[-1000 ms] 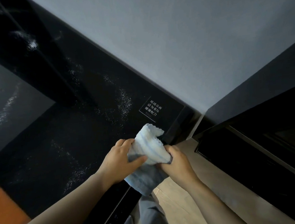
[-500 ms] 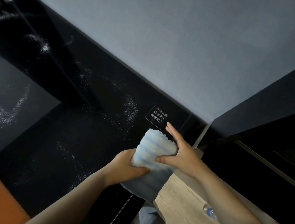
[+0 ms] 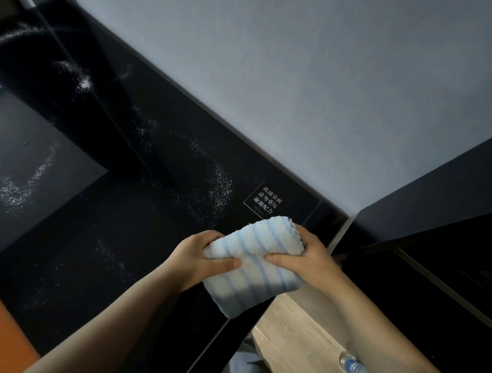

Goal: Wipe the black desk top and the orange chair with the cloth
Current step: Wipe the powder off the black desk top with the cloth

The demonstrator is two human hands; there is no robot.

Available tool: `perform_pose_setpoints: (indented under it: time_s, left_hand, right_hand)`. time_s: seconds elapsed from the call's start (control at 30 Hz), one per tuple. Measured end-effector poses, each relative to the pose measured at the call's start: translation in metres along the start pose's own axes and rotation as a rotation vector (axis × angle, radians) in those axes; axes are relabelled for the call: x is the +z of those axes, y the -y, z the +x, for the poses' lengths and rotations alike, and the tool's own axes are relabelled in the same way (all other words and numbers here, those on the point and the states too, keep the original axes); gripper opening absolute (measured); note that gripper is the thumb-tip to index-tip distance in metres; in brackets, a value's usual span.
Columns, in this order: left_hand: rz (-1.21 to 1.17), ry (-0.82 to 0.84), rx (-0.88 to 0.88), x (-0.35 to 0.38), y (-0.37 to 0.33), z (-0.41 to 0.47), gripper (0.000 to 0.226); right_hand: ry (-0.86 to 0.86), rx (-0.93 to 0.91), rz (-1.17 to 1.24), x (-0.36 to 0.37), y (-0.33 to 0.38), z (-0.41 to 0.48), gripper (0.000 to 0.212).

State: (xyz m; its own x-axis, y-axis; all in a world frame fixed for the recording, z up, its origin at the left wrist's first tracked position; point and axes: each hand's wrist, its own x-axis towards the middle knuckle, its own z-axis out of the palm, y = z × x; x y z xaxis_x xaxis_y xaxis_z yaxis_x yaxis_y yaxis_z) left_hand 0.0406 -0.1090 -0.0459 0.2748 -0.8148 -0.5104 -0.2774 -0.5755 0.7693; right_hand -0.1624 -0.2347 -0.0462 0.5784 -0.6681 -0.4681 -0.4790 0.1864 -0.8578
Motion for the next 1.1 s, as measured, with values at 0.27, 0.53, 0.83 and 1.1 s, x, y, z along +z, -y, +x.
perform_pose_setpoints:
  time_s: [0.27,0.53,0.83,1.1]
  left_hand:
    - [0.005,0.041,0.015,0.002,-0.003,0.002,0.028]
    - [0.036,-0.011,0.051,0.007,0.004,0.009,0.042]
    - [-0.006,-0.025,-0.035,-0.002,0.010,0.015,0.043]
    - [0.009,-0.047,-0.012,-0.005,0.021,0.019,0.037]
  right_hand:
    - [0.029,-0.002,0.005,0.005,0.012,0.003,0.066]
    - [-0.012,0.052,-0.067,-0.002,0.026,0.001,0.025]
    - [-0.664,-0.196,-0.568,-0.036,0.059,0.009,0.018]
    - [-0.958,-0.163,-0.731,-0.039,0.006,0.054,0.018]
